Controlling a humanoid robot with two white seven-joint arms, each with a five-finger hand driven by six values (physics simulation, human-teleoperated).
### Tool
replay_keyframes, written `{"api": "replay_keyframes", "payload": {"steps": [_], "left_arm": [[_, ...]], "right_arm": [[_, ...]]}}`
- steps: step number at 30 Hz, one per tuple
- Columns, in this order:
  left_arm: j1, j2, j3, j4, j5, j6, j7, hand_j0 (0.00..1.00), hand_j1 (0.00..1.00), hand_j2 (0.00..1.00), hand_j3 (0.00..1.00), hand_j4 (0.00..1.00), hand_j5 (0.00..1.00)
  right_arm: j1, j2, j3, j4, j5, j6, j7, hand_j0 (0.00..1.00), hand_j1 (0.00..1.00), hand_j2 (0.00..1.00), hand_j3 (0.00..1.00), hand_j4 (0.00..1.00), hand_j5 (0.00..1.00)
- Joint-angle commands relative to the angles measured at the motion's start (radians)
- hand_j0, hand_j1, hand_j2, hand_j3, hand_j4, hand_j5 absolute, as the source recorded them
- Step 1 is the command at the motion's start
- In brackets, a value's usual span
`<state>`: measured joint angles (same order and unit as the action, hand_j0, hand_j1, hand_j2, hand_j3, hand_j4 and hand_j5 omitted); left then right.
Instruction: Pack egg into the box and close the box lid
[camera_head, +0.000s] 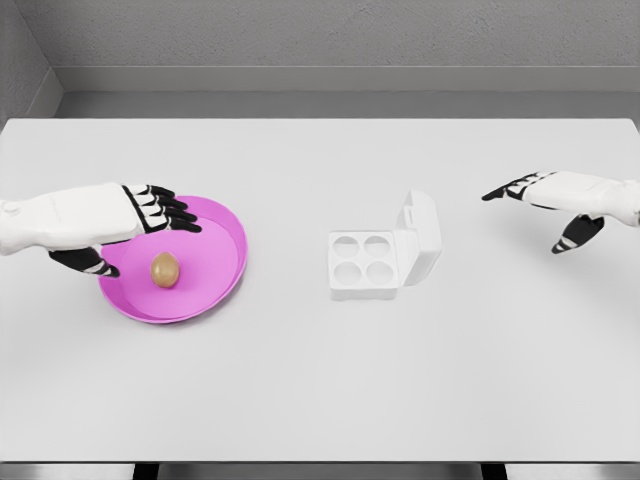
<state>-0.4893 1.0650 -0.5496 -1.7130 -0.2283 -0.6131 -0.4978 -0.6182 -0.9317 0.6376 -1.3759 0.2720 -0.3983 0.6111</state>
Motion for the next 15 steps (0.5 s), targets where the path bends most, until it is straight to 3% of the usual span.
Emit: {"api": "replay_keyframes", "payload": {"steps": [1,4,7,15], "left_arm": [[0.000,-0.010,-0.001,0.013,-0.011,0.002,-0.005,1.00,1.00,1.00,1.00,1.00,1.00],[0.005,-0.027,-0.001,0.015,-0.132,0.002,-0.010,1.00,1.00,1.00,1.00,1.00,1.00],[0.003,-0.031,-0.001,-0.005,-0.123,0.002,-0.113,1.00,1.00,1.00,1.00,1.00,1.00],[-0.031,-0.105,-0.001,0.009,-0.144,0.002,-0.113,1.00,1.00,1.00,1.00,1.00,1.00]], "right_arm": [[0.000,0.004,0.004,0.001,-0.004,0.000,0.000,1.00,1.00,1.00,1.00,1.00,1.00],[-0.002,0.004,0.002,0.003,-0.004,-0.005,0.000,1.00,1.00,1.00,1.00,1.00,1.00],[0.002,-0.002,0.004,0.004,-0.004,-0.005,0.000,1.00,1.00,1.00,1.00,1.00,1.00],[-0.009,-0.012,-0.004,0.003,0.000,-0.040,0.000,1.00,1.00,1.00,1.00,1.00,1.00]]}}
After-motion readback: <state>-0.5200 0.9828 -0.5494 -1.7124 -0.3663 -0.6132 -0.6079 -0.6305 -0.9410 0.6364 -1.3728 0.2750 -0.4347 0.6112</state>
